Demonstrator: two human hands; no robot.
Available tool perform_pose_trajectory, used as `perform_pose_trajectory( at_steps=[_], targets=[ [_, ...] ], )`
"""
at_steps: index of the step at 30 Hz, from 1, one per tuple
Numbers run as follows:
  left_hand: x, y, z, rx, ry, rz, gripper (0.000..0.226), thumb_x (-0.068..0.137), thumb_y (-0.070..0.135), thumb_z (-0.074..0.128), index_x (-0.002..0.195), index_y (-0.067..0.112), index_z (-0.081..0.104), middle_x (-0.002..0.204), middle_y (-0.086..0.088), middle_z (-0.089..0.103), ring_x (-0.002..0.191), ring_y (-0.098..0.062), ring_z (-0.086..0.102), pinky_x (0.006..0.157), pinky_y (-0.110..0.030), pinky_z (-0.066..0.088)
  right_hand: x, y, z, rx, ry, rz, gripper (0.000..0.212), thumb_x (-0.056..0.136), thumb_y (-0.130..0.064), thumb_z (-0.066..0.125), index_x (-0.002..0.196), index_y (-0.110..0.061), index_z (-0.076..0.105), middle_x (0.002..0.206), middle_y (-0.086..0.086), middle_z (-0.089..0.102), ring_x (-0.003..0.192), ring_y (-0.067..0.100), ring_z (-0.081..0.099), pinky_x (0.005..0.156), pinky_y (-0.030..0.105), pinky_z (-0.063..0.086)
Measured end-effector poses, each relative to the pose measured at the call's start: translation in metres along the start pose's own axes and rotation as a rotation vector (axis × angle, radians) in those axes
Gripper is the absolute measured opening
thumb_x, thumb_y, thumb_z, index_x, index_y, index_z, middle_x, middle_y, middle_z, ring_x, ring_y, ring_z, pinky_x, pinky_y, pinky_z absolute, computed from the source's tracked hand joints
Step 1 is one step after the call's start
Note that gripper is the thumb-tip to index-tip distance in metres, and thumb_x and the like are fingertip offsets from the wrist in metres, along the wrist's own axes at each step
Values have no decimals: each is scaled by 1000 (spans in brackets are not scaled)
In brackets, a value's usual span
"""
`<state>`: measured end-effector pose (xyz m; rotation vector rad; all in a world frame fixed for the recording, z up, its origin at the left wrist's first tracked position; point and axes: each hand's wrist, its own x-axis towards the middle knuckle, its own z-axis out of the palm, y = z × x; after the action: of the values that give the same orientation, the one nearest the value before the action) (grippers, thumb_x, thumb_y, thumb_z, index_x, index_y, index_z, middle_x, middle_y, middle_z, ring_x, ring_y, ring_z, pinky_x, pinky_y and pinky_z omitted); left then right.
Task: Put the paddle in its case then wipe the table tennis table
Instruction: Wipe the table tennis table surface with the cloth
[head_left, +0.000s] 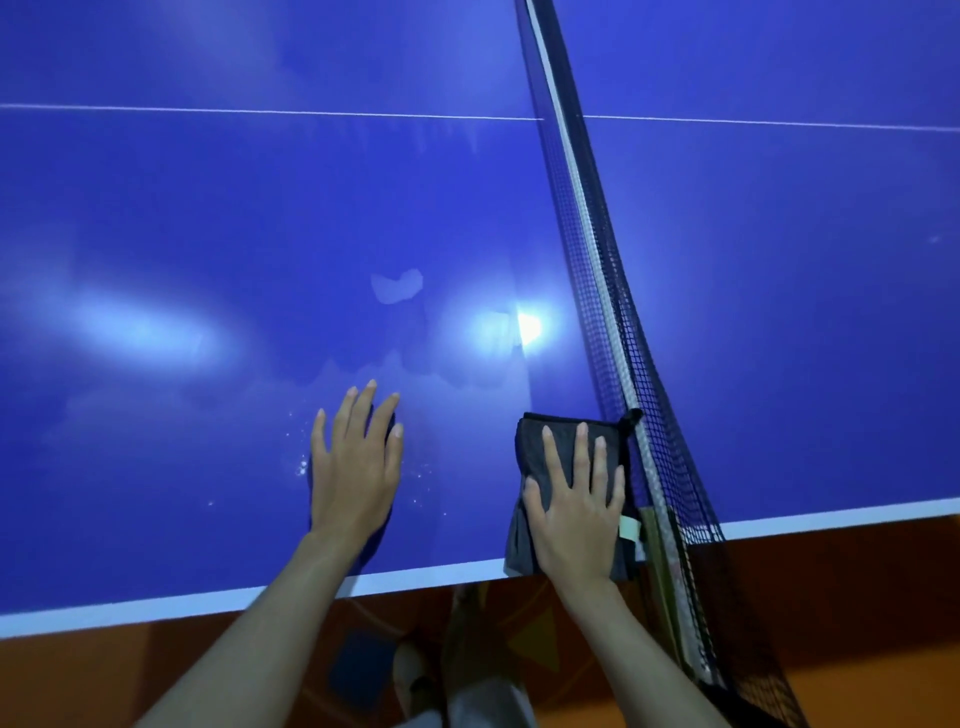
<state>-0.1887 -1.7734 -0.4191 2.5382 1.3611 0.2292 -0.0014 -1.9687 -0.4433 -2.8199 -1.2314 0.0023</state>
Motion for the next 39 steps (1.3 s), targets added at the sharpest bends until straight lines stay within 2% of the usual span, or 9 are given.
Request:
perform_pose_trajectory(
  at_steps=[7, 14, 19, 22, 27, 34, 39],
  targets=[
    [20, 1, -7, -29, 31, -98, 48, 109, 39, 28, 150, 23, 46, 162, -1, 38, 154, -22, 28, 124, -54, 22, 110, -36, 9, 24, 47, -72, 65, 103, -55, 37, 165, -36, 25, 174, 7, 16, 160, 31, 16, 127, 58, 13],
    [30, 0, -15, -88, 31, -227, 49, 108, 39, 30, 151, 24, 46, 163, 2, 37, 155, -20, 25, 125, -54, 21, 234, -71, 12, 65, 52, -118, 65, 102, -57, 29, 164, -39, 25, 174, 6, 17, 160, 29, 15, 128, 56, 11],
    [22, -3, -13, -46, -8, -217, 50, 107, 41, 29, 150, 25, 48, 163, 4, 36, 155, -17, 24, 125, -52, 21, 302, -86, 15, 109, 56, -165, 64, 101, -56, 30, 163, -39, 28, 173, 7, 21, 160, 29, 16, 128, 57, 13],
    [21, -3, -17, -61, -7, -224, 51, 107, 42, 28, 150, 25, 48, 163, 4, 37, 155, -18, 24, 125, -52, 21, 312, -84, 17, 122, 39, -182, 65, 100, -54, 29, 163, -39, 28, 173, 8, 21, 160, 30, 17, 128, 57, 12],
    [12, -3, -21, -46, 13, -153, 50, 107, 41, 28, 150, 23, 48, 162, 0, 38, 154, -22, 27, 123, -56, 25, 258, -75, 16, 137, 12, -277, 66, 99, -51, 31, 163, -41, 26, 173, 5, 21, 160, 28, 16, 128, 55, 12],
    [-24, -22, -30, -3, 40, -108, 48, 107, 39, 32, 150, 24, 47, 163, -3, 37, 153, -25, 29, 122, -55, 26, 94, -77, 12, 108, 3, -269, 66, 101, -49, 39, 164, -38, 24, 174, 6, 18, 160, 29, 15, 128, 55, 15],
    [-60, -47, -26, 20, 48, -135, 50, 107, 42, 28, 150, 24, 47, 163, -4, 37, 152, -26, 32, 120, -56, 28, -16, -87, 7, 91, -20, -233, 68, 102, -52, 35, 166, -36, 19, 175, 6, 12, 162, 29, 8, 127, 57, 17]
  ],
)
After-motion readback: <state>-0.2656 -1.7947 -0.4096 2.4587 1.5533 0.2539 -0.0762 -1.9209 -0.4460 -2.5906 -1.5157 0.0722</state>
